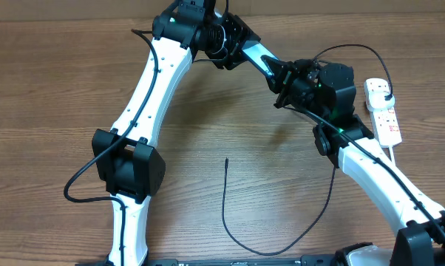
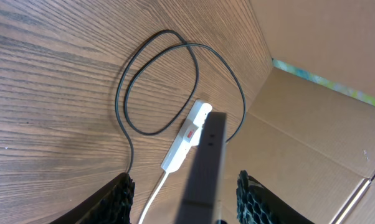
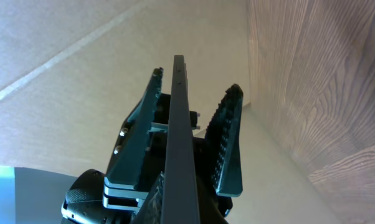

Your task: Plug charger to phone and switch on socket

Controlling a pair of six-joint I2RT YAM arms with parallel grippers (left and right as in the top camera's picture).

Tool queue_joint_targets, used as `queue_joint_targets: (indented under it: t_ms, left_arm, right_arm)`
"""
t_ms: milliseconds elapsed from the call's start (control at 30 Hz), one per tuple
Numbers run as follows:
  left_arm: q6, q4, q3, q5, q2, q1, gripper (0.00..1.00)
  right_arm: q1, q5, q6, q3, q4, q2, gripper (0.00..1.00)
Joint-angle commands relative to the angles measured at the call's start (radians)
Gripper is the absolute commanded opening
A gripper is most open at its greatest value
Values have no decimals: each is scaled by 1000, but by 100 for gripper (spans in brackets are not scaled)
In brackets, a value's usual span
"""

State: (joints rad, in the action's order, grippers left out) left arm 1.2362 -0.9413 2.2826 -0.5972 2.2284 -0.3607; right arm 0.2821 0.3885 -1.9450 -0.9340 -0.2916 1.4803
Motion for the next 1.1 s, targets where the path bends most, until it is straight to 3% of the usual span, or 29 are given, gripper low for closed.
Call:
queue_joint_targets:
  t_ms: [0,367,733,1067]
  left_arm:
    - [14,6,24,14,-31,-10,56]
    - [36,9,24,13,-31,-14,55]
    - [43,8,24,13,-31,-15,29]
    - [44,9,24,25,-31,-28,17]
  right_arm:
    - [5,5,-19,-27,-21,-10,4]
    - [5,8,-75,-27,-26,-10,4]
    - [18,8,-90,-27,-26,-10,4]
    - [20,10,-90,-27,-26,-10,4]
